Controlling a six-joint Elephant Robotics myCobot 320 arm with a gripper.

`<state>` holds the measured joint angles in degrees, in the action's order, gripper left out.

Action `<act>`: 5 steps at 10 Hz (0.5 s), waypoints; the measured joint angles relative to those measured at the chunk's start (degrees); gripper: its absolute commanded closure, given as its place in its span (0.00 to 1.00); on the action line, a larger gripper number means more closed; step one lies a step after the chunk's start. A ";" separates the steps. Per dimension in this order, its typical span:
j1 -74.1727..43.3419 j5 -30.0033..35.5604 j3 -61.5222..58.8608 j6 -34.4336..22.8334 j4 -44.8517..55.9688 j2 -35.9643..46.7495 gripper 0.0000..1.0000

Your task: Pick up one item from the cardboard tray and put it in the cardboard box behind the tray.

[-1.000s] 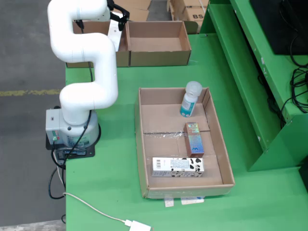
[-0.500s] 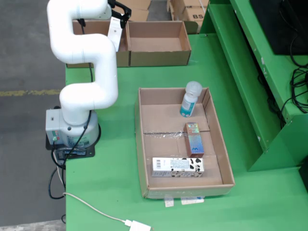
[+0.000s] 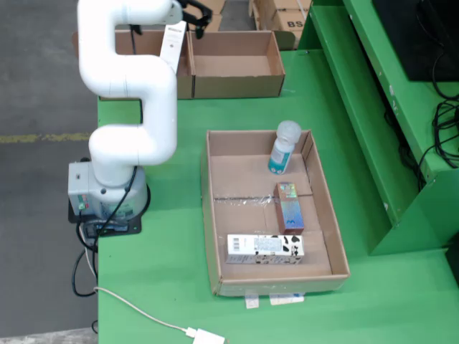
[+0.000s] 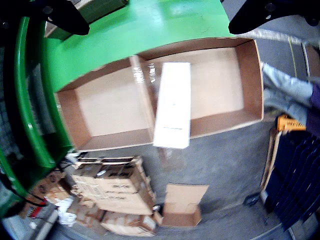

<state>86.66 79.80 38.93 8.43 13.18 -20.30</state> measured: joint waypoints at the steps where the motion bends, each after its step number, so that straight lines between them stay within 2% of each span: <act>1: -2.29 0.00 0.44 -0.61 -0.27 1.94 0.00; 5: -11.25 3.69 10.81 -4.39 -7.65 11.69 0.00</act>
<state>75.41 83.49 49.74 4.04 5.53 -8.61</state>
